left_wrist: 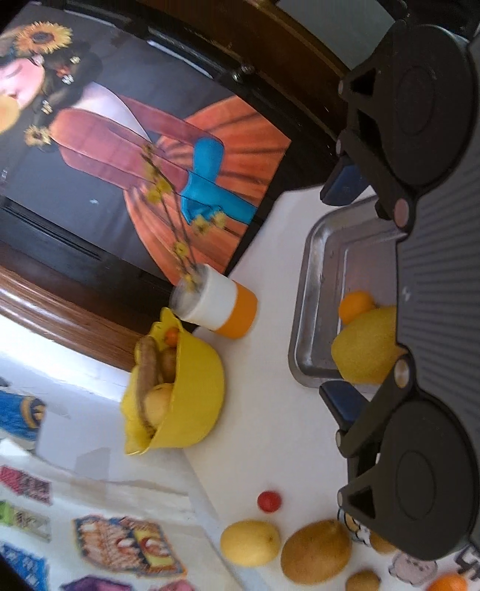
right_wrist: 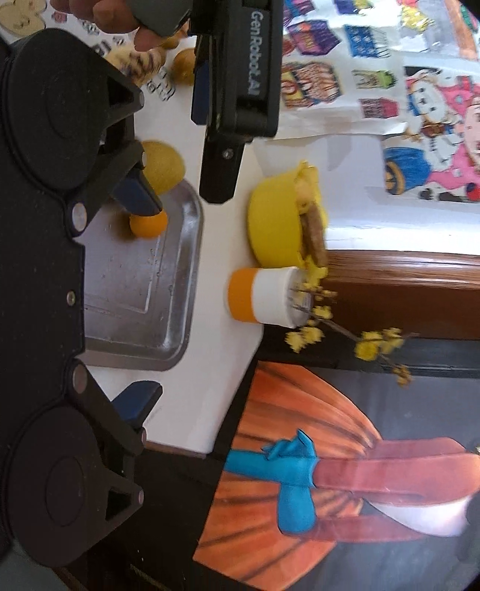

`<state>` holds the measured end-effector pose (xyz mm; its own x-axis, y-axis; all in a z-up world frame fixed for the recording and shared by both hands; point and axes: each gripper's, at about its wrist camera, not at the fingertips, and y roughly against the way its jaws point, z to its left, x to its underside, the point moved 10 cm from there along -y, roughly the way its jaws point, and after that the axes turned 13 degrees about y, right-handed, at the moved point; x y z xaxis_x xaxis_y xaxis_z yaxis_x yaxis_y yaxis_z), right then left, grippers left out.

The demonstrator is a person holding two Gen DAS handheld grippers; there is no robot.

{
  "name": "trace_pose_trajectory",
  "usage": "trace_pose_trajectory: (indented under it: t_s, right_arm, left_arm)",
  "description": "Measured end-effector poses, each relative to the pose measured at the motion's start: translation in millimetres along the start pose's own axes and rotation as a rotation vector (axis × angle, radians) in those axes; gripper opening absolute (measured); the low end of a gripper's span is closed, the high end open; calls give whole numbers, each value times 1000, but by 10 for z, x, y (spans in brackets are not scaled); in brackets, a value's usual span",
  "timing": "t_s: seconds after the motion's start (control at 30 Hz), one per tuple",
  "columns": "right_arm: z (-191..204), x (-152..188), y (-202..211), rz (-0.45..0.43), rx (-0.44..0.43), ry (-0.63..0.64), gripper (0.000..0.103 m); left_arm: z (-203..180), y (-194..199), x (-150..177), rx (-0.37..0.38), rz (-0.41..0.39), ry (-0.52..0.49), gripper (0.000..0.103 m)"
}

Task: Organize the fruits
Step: 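Open the left tool to drop the mango while the right tool releases the orange, then withdraw both open tools from the tray back toward the fruits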

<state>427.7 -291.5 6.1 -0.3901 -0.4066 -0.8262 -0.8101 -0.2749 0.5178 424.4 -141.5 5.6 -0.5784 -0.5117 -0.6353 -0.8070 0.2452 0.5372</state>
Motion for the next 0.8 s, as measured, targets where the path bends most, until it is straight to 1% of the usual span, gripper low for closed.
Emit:
trace_pose_trajectory:
  t_s: [0.03,0.1,0.13,0.17,0.2,0.23,0.3,0.37,0.57,0.67,0.73,0.8]
  right_arm:
    - [3,-14,67,-10,5,-5,100]
    - [51,-45,324,-42,11,-24,102]
    - [61,-48,339,-44,12,-24,102]
    - [100,-70,525,-66,18,-27,102]
    - [120,-75,573,-72,21,-26,102]
    - [180,-86,728,-90,26,-18,102]
    - [245,-97,857,-103,30,-12,102]
    - [375,-101,1094,-121,32,-14,102]
    - [746,-54,1633,-138,8,-1,102]
    - [893,-13,1774,-129,-4,3,102]
    - [1082,40,1930,-114,-29,10,102]
    - [1176,78,1991,-107,-37,15,102]
  left_arm:
    - [-12,90,1,6,-7,-5,102]
    - [-29,304,3,18,-29,-15,102]
    - [-30,419,3,23,-42,-20,102]
    - [-33,514,5,27,-53,-25,102]
    - [-28,638,7,34,-69,-32,102]
    - [-18,744,10,38,-82,-39,102]
    - [12,970,38,39,-107,-57,102]
    - [50,1178,79,40,-124,-73,102]
    - [260,1770,290,40,-167,-106,103]
    - [396,2007,418,30,-181,-131,103]
    - [492,2125,490,17,-187,-141,103]
    - [592,2231,564,9,-190,-146,103]
